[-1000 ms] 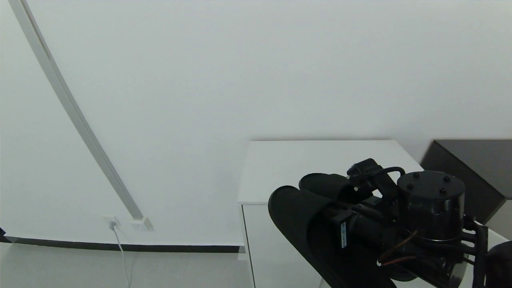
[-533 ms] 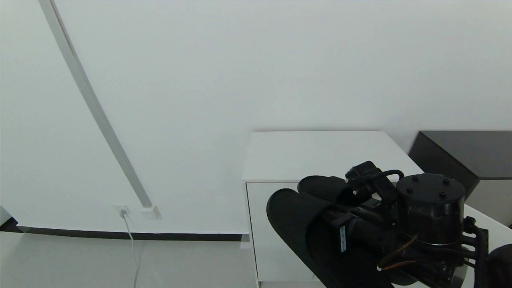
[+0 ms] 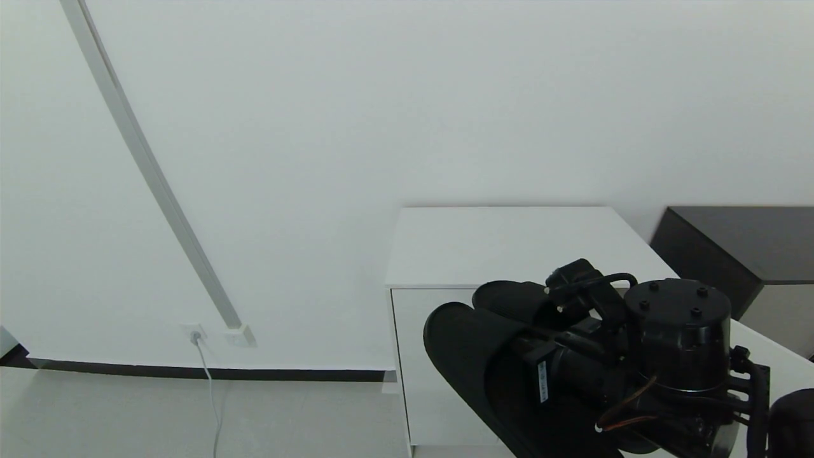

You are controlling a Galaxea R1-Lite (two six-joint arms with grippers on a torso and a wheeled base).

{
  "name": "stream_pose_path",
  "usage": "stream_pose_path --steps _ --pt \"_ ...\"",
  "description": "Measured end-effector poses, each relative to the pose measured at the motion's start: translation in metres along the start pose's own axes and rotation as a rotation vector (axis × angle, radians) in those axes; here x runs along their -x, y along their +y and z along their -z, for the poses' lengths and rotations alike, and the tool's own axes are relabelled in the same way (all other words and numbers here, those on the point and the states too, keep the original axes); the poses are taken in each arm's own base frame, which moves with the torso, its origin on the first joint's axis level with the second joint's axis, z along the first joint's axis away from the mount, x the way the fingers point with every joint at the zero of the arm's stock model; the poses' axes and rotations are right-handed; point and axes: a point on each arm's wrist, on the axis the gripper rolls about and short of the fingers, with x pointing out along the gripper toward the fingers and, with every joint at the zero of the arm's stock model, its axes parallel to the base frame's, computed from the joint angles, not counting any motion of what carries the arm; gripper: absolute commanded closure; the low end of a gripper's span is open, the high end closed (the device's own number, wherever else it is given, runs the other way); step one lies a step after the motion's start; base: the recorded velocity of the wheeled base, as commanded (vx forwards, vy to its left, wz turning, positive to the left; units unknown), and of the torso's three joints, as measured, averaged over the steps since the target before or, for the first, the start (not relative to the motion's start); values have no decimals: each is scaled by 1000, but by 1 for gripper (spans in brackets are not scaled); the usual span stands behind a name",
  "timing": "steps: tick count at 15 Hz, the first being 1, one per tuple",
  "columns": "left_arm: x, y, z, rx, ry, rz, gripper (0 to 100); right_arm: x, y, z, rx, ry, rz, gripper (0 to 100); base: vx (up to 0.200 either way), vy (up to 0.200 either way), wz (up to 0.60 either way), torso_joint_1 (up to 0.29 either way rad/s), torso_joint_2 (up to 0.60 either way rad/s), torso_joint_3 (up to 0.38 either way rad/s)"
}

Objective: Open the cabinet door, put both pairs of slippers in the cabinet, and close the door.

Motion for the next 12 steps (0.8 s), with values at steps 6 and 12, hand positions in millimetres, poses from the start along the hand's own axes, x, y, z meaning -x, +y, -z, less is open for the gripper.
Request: stream_pose_path --steps 6,12 --pt "0 0 0 0 0 0 100 -1 0 1 1 4 6 100 0 0 0 0 0 0" --pt "0 0 0 0 0 0 100 -2 0 2 3 9 7 100 0 -167 0 2 0 0"
